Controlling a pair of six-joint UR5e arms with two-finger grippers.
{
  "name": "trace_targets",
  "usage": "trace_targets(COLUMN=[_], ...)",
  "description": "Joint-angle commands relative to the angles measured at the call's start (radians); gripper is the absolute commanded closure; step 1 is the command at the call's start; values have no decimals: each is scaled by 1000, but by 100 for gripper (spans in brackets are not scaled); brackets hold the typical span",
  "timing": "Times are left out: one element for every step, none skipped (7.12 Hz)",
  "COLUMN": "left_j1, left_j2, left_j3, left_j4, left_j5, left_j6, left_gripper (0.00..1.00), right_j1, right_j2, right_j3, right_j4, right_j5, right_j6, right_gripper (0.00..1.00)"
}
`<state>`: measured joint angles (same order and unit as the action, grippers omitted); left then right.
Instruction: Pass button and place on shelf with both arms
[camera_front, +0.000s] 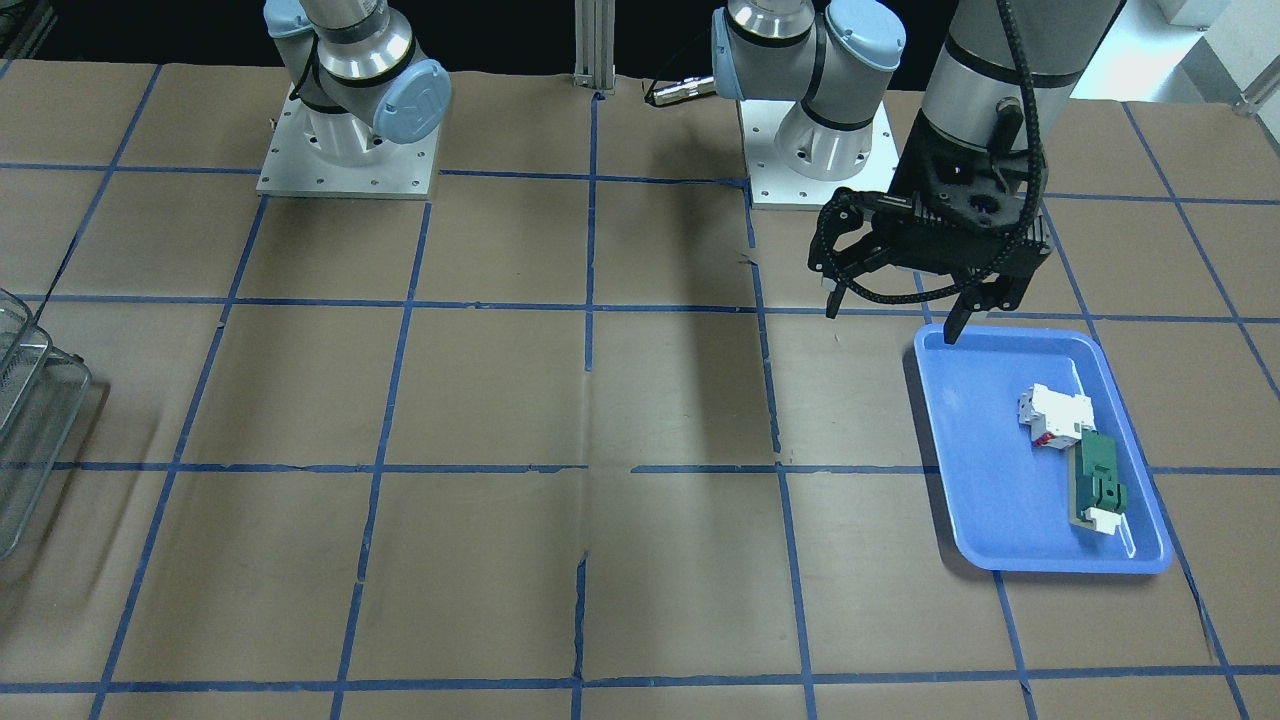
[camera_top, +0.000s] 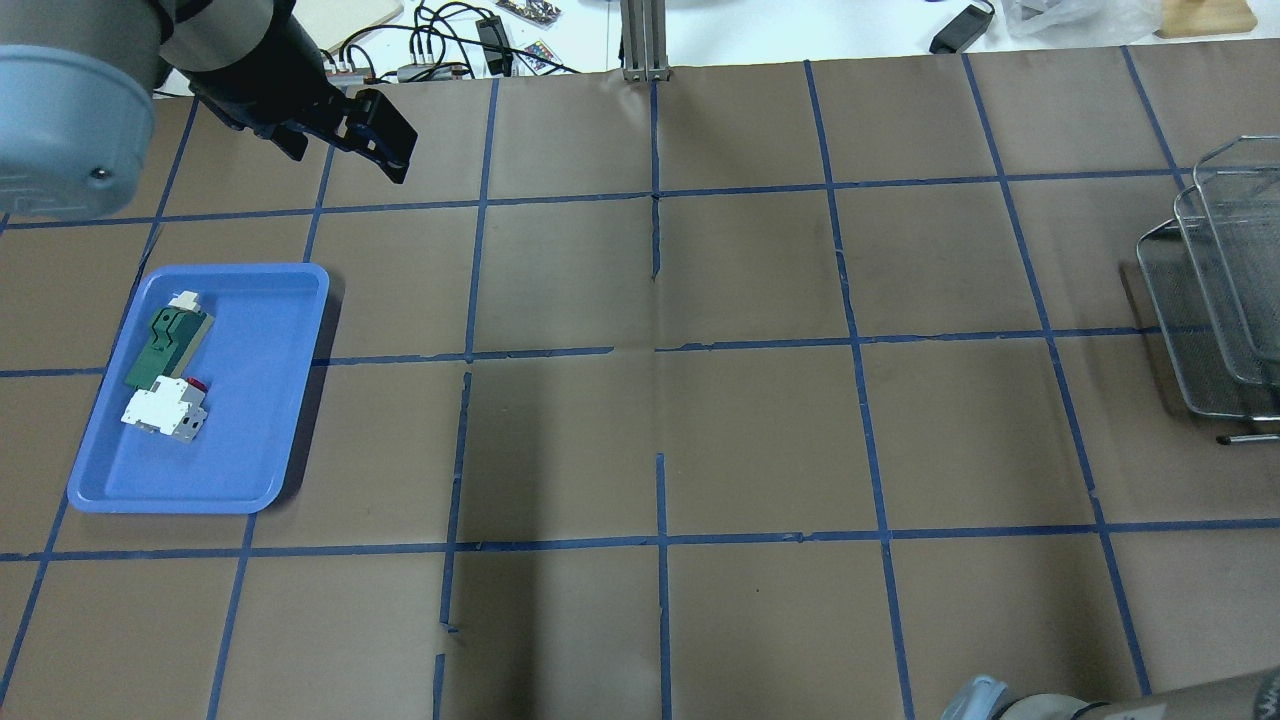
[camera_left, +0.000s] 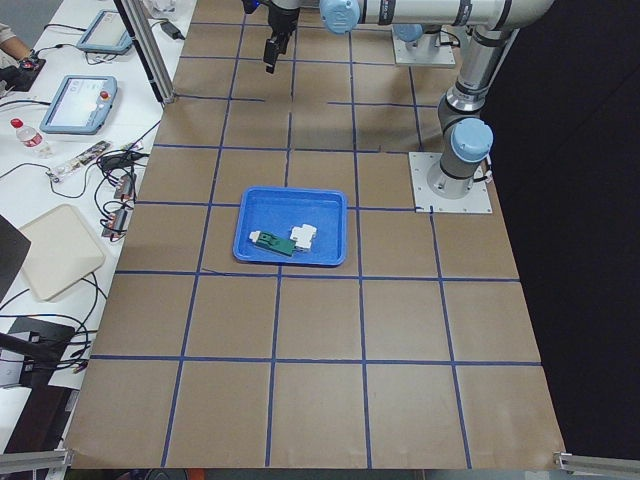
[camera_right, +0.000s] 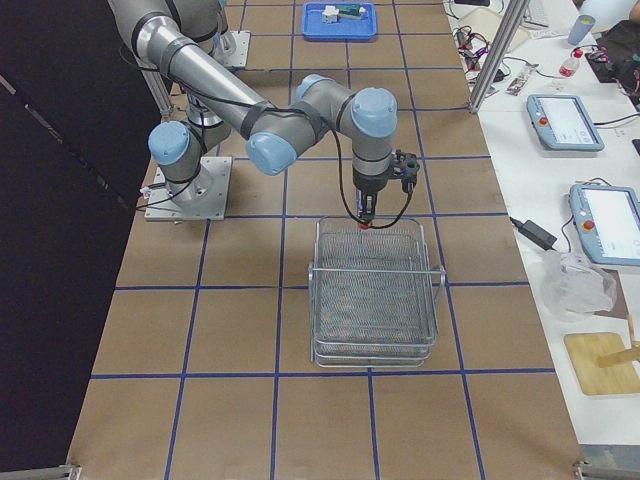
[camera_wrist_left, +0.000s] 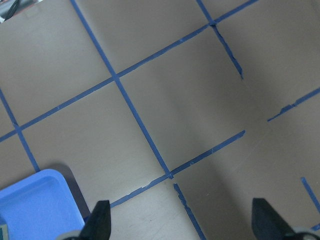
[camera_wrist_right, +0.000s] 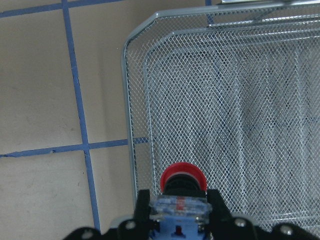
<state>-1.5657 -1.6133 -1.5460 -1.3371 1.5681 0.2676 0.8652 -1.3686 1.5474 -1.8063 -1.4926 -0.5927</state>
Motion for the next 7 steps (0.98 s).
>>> trace_targets(left_j1=[3, 1, 1, 3, 3, 6, 6], left_j2=[6, 7, 6, 9, 6, 6, 6], left_j3=[-16, -16, -14, -14, 1, 13, 15], left_j4=[4, -11, -10, -11, -25, -72, -74], left_j5=[21, 27, 26, 27, 27, 27, 26], left_j6=[-79, -93, -191, -259, -278, -289, -289], left_gripper=[0, 0, 0, 0, 0, 0, 0], right_j1=[-15, -31, -32, -32, -34, -34, -32], right_j2=[32, 32, 31, 32, 32, 32, 32], right_j3=[0, 2, 3, 5, 11, 13, 13], right_j4=[-4, -2, -2, -2, -2, -2, -1], right_j5=[5, 5, 5, 6, 6, 0, -5], right_j6=[-10, -12, -12, -12, -12, -10, -10], right_gripper=[97, 90, 76, 34, 24, 23, 23])
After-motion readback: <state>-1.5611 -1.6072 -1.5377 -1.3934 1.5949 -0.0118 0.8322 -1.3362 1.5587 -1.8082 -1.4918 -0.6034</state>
